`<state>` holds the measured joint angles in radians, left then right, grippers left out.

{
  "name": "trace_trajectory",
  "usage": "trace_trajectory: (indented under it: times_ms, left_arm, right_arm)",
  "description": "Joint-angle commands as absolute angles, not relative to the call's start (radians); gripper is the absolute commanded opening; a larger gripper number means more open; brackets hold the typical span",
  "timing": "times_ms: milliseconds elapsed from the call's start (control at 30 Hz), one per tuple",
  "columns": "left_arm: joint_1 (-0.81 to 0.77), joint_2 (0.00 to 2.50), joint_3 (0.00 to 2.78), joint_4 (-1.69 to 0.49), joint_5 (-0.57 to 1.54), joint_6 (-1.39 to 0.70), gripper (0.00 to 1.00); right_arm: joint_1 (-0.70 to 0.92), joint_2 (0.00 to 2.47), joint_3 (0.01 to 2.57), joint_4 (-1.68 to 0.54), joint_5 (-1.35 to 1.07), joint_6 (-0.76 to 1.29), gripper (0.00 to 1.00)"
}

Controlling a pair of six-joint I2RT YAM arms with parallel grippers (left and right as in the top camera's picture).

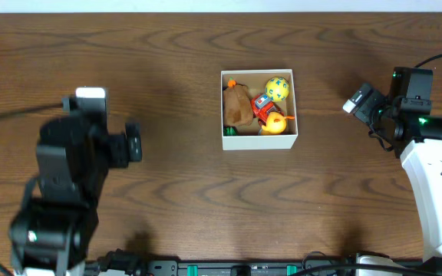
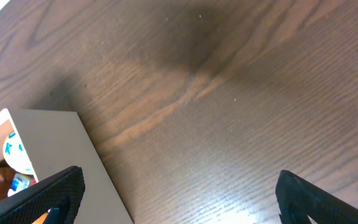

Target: Pack container

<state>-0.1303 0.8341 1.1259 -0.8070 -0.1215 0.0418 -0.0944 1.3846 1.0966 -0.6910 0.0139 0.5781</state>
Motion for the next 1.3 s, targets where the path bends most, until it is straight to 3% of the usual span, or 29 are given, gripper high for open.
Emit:
trace_trajectory:
  times_ms: [0, 300, 600, 1267]
  left_arm:
    - [-0.11, 0.715, 0.954, -0.739, -0.07, 0.044, 0.98]
    - [-0.099, 0.414, 0.514, -0.524, -0.006, 0.002, 0.98]
    - [-0.099, 0.204, 0.241, -0.417, -0.006, -0.08, 0.98]
    - [-0.099, 0.037, 0.12, -0.388, 0.004, -0.088, 0.98]
  right_arm:
    - [-0.098, 1.386, 1.1, -0.693, 0.011, 0.59, 0.99]
    - [-0.098, 1.386, 1.099, -0.693, 0.011, 0.59, 0.99]
    - [-0.098, 1.386, 1.099, -0.693, 0.011, 0.59, 0.99]
    - [-0.098, 1.386, 1.1, -0.693, 0.011, 0.59, 0.99]
